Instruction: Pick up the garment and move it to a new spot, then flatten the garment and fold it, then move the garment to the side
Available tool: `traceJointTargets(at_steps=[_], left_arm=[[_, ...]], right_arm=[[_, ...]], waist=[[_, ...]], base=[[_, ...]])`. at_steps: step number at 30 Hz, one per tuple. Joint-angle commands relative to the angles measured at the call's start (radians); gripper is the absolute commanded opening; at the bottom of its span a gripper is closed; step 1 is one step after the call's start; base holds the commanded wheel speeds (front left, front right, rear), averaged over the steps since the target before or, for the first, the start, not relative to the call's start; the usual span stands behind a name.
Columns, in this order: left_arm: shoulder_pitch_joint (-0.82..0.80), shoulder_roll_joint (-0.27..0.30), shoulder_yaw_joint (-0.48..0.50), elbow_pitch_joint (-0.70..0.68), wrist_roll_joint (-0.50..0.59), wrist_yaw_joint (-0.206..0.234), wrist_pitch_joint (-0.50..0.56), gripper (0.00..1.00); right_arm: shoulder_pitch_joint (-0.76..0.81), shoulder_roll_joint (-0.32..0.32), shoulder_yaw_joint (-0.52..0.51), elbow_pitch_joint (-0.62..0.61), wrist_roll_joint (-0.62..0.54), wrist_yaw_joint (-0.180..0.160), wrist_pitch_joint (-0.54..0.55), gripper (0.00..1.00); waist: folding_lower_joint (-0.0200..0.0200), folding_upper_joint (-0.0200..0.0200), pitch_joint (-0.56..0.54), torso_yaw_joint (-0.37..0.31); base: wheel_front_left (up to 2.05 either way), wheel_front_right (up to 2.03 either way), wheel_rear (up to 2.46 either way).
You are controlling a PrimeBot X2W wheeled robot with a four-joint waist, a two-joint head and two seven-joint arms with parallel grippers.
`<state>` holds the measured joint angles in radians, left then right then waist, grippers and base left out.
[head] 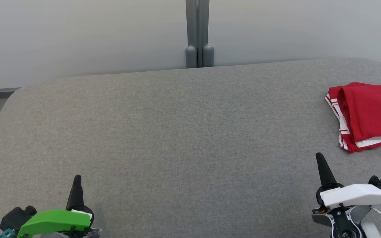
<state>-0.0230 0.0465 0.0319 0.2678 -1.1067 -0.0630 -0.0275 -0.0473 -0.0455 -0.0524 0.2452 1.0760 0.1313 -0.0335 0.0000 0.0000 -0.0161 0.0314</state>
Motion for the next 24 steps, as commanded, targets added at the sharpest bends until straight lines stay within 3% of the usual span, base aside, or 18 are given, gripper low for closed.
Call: traceJointTargets(at_steps=[1,24], left_arm=[[-0.029,0.004,0.008,-0.01,-0.024,-0.011,0.006,0.0],[-0.056,0.005,0.041,-0.017,-0.227,-0.036,0.064,0.0]], right_arm=[[-0.025,-0.006,-0.005,-0.008,0.028,0.0,0.009,0.0],[-0.044,-0.007,-0.029,-0.006,0.241,0.0,0.068,0.0]], waist=[[0.0,0.0,0.0,-0.001],[0.0,0.0,0.007,-0.011]], base=[[0.0,0.0,0.0],[0.0,0.0,0.0]])
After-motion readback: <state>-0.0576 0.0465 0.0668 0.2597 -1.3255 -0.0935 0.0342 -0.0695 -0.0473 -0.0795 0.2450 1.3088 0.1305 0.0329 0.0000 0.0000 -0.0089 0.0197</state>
